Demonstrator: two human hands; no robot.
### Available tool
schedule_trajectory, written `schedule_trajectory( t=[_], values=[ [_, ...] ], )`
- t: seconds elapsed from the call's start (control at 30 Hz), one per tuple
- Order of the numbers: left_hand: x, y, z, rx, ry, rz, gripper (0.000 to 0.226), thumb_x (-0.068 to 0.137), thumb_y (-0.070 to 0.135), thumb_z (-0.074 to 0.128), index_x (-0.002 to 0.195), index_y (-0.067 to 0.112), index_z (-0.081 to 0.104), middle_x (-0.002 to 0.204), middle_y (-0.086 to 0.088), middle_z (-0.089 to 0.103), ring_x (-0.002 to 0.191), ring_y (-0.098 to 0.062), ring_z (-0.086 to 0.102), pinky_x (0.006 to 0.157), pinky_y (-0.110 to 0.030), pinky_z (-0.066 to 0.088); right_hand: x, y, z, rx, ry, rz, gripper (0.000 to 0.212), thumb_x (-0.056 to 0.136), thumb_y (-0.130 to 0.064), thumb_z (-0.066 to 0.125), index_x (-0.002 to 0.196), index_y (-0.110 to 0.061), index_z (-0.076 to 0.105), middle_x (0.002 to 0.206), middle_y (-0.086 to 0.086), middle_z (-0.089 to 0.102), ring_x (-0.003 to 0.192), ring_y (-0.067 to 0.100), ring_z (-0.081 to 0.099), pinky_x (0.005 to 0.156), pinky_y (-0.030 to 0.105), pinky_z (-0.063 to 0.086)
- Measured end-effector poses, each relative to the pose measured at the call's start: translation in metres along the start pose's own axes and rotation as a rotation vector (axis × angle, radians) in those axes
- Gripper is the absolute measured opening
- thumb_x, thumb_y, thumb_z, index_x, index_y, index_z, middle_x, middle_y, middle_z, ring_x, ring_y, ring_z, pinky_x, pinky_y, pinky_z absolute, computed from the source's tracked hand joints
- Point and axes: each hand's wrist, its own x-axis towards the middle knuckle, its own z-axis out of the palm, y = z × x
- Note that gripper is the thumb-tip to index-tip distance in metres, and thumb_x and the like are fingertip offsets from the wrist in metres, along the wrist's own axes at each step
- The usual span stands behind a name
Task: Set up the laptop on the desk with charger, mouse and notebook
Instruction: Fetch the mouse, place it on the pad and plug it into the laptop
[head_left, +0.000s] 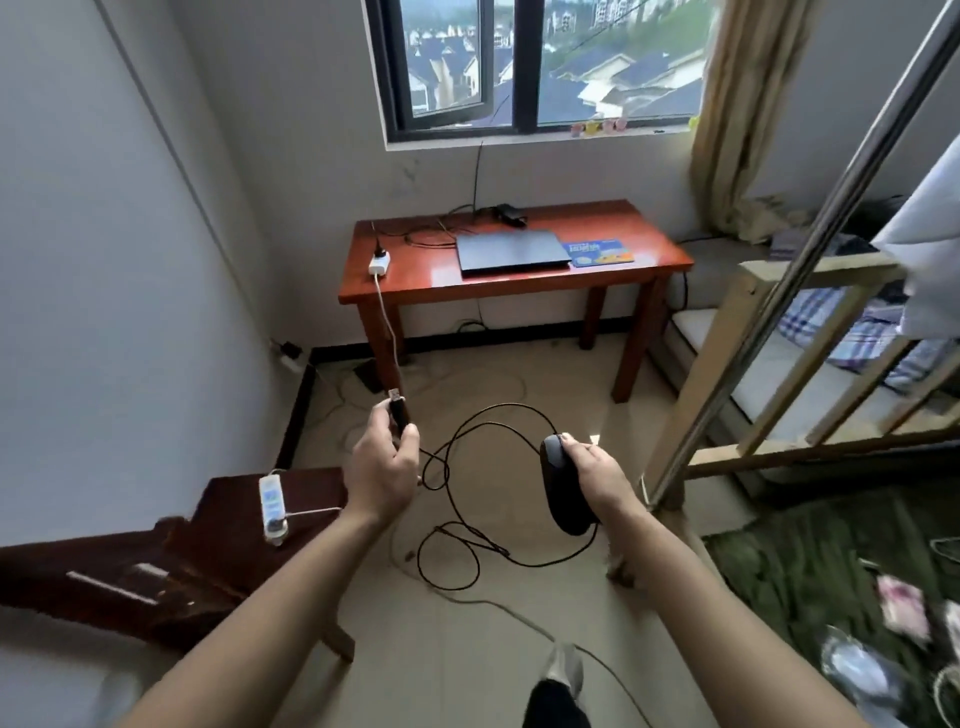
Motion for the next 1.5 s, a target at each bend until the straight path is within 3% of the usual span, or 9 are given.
schedule_trajectory(
  t=[0.23,0.37,0.6,0.73,0.87,0.97,1.1,1.23,1.5],
  values=[
    [0.167,0.001,0.097,-0.016,-0.037,-0.031,0.026,0.099,0.018,0.049,0.125,0.018,0.052,0.075,-0.002,0.055,0.067,-0.012,0.059,0.05,-0.031,0.058,0.186,-0.058,-0.017,0.089,-0.012,0.075,0.039,0.092,-0.062,0.053,0.109,-0.028,0.065,0.107,-0.008,0.063,0.104,0.017,0.06,0.095,0.036,0.048],
    [0.261,0.014,0.129,0.015,0.022,-0.026,0.031,0.099,0.02,0.048,0.13,0.018,0.051,0.083,-0.001,0.058,0.072,-0.016,0.061,0.049,-0.024,0.056,0.273,-0.115,-0.023,0.13,0.001,0.084,0.037,0.09,-0.063,0.054,0.102,-0.03,0.064,0.108,-0.004,0.065,0.099,0.018,0.062,0.085,0.036,0.052],
    [0.386,0.006,0.19,0.044,0.088,-0.101,0.034,0.101,0.026,0.044,0.133,0.017,0.05,0.082,0.014,0.059,0.074,-0.003,0.062,0.065,-0.017,0.05,0.402,-0.174,-0.02,0.206,-0.021,0.16,0.055,0.077,-0.072,0.058,0.102,-0.024,0.07,0.107,0.007,0.073,0.1,0.028,0.069,0.093,0.041,0.055],
    [0.478,-0.013,0.238,0.007,0.064,-0.123,0.033,0.102,0.025,0.044,0.134,0.015,0.05,0.09,0.004,0.063,0.073,-0.009,0.066,0.08,-0.033,0.054,0.486,-0.201,-0.021,0.221,0.019,0.119,0.063,0.063,-0.076,0.067,0.094,-0.022,0.07,0.093,0.004,0.074,0.088,0.026,0.07,0.081,0.036,0.056],
    [0.578,-0.025,0.281,0.026,0.098,0.03,0.033,0.103,0.025,0.045,0.135,0.019,0.052,0.113,0.009,0.06,0.099,-0.01,0.057,0.088,-0.026,0.04,0.567,-0.237,-0.029,0.231,0.083,0.026,0.073,0.059,-0.061,0.087,0.111,-0.013,0.067,0.092,0.006,0.07,0.086,0.025,0.067,0.079,0.039,0.053],
    [0.659,-0.028,0.308,0.026,0.114,0.023,0.032,0.102,0.019,0.045,0.133,0.016,0.054,0.119,-0.003,0.066,0.105,-0.025,0.062,0.09,-0.033,0.046,0.629,-0.272,-0.036,0.321,0.299,0.007,0.053,0.064,-0.042,0.091,0.105,-0.014,0.071,0.1,0.008,0.075,0.09,0.024,0.07,0.084,0.039,0.055],
    [0.759,-0.039,0.346,0.055,0.107,0.002,0.03,0.102,0.019,0.047,0.13,0.017,0.056,0.118,-0.01,0.069,0.104,-0.036,0.063,0.082,-0.032,0.043,0.712,-0.306,-0.072,0.465,0.548,0.127,0.064,0.056,-0.045,0.087,0.107,-0.012,0.069,0.101,0.008,0.071,0.092,0.028,0.068,0.084,0.039,0.057],
    [0.816,-0.054,0.387,0.066,0.065,-0.059,0.031,0.101,0.019,0.047,0.13,0.018,0.056,0.115,-0.013,0.069,0.1,-0.039,0.063,0.081,-0.036,0.044,0.768,-0.304,-0.117,0.499,0.604,0.237,0.073,0.051,-0.043,0.087,0.115,-0.011,0.069,0.109,0.012,0.074,0.098,0.033,0.071,0.092,0.049,0.058],
    [0.901,-0.038,0.508,0.095,0.071,-0.126,0.034,0.102,0.025,0.044,0.135,0.021,0.053,0.114,-0.012,0.069,0.088,-0.037,0.069,0.083,-0.036,0.054,0.928,-0.313,-0.181,0.462,0.536,0.253,0.068,0.058,-0.043,0.084,0.113,-0.009,0.065,0.112,0.017,0.07,0.095,0.038,0.07,0.074,0.043,0.06]
  ],
)
